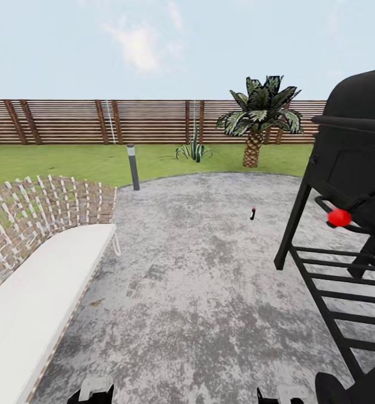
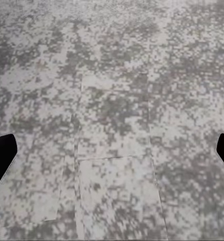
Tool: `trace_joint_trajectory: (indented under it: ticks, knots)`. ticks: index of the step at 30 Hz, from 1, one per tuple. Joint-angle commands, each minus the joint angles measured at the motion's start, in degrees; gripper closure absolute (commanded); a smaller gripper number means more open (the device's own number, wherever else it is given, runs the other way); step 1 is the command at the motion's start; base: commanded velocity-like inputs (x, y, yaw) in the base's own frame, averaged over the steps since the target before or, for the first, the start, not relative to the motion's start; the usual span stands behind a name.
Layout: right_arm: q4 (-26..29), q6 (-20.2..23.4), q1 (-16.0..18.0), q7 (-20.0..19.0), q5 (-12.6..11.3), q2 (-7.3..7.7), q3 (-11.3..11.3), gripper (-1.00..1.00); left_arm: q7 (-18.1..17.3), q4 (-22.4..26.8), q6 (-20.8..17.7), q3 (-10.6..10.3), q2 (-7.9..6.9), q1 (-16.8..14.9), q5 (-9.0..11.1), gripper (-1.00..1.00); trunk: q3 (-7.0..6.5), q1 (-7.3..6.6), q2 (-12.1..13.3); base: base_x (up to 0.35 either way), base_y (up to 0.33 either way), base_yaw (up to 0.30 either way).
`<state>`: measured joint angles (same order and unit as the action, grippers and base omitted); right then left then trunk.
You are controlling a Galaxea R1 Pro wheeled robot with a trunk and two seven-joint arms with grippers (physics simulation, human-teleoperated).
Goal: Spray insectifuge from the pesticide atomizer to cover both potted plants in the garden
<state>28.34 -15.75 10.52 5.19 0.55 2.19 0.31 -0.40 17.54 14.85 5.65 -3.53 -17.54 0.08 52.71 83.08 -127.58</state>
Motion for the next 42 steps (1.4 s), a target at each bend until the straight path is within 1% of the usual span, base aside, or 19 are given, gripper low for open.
trace_joint_trajectory:
  ticks: [1,6,14,19,23,35,42]
  knots:
    - [0.0,-0.2,0.0,0.2,0.1,0.0,0.1,-1.0,0.0,-0.1,0.2,0.2,0.0,0.0,0.0,-1.0,0.05,0.02,0.0,0.337,0.001,0.0]
    - [0.0,-0.2,0.0,0.2,0.1,0.0,0.1,-1.0,0.0,-0.1,0.2,0.2,-0.04,0.0,0.0,-1.0,-0.05,0.02,0.0,0.337,0.074,-0.062]
    - [0.0,-0.2,0.0,0.2,0.1,0.0,0.1,-1.0,0.0,-0.1,0.2,0.2,-0.04,0.0,0.0,-1.0,-0.44,0.02,0.0,0.337,0.113,-0.161]
    - [0.0,-0.2,0.0,0.2,0.1,0.0,0.1,-1.0,0.0,-0.1,0.2,0.2,0.0,0.0,0.0,-1.0,-0.49,0.02,0.0,0.337,0.108,-0.032]
    - [0.0,-0.2,0.0,0.2,0.1,0.0,0.1,-1.0,0.0,-0.1,0.2,0.2,-0.05,0.0,0.0,-1.0,-0.54,0.02,0.0,0.337,0.024,-0.037]
    - [0.0,-0.2,0.0,0.2,0.1,0.0,0.1,-1.0,0.0,-0.1,0.2,0.2,-0.05,0.0,0.0,-1.0,-1.21,0.02,0.0,0.337,0.001,-0.167]
    - [0.0,-0.2,0.0,0.2,0.1,0.0,0.1,-1.0,0.0,-0.1,0.2,0.2,-0.07,0.0,0.0,-1.0,-1.26,0.02,0.0,0.337,0.0,-0.022]
